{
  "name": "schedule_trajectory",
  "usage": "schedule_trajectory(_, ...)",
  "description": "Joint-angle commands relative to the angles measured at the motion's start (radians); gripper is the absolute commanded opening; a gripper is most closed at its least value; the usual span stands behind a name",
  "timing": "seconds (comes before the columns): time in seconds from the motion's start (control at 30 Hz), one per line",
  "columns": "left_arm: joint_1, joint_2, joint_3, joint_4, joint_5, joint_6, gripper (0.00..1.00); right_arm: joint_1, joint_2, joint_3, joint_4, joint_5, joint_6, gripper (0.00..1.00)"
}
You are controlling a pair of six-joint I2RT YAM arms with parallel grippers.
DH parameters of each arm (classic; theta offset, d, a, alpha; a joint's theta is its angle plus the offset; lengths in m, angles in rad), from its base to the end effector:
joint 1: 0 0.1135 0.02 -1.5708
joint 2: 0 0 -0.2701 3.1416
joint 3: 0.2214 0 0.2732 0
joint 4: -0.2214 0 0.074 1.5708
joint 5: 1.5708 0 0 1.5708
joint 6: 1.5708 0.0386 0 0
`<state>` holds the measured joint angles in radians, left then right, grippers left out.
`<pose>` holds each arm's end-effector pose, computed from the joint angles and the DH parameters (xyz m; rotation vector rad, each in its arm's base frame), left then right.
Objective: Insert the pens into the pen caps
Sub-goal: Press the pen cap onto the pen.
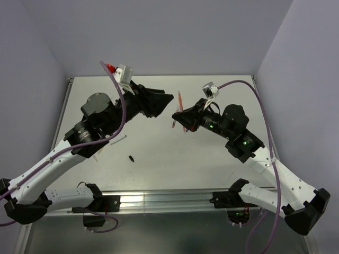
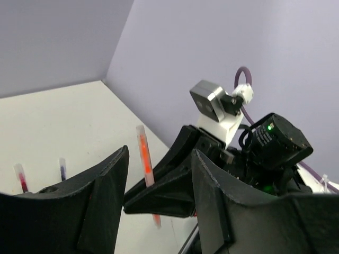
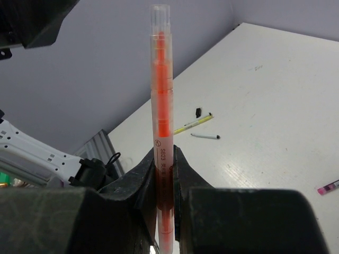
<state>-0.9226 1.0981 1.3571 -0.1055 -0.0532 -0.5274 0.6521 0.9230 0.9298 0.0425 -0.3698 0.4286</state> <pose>0.1529 -0.1985 0.4974 0.2523 1.5006 -1.1464 0.1767 0.1525 0.3961 -0.4931 1.5621 1.1265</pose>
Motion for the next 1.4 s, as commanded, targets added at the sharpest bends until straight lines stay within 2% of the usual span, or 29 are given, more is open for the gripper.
schedule_trajectory(0.0,0.001,0.051,0.063,-0.016,-0.036,0.041,0.56,0.014,-0.010,0.023,0.054,-0.018,-0.008,0.00)
schedule_trajectory(0.27,0.005,0.152,0.143,-0.037,-0.010,0.050,0.56,0.034,-0.018,0.026,0.043,-0.003,-0.017,0.00)
schedule_trajectory(0.77,0.021,0.166,0.139,-0.022,0.046,0.033,0.54,0.038,-0.015,0.029,0.042,-0.001,-0.016,0.00)
schedule_trajectory(1.37,0.031,0.194,0.139,0.000,0.171,0.010,0.46,0.040,-0.009,0.030,0.036,0.008,-0.016,0.00)
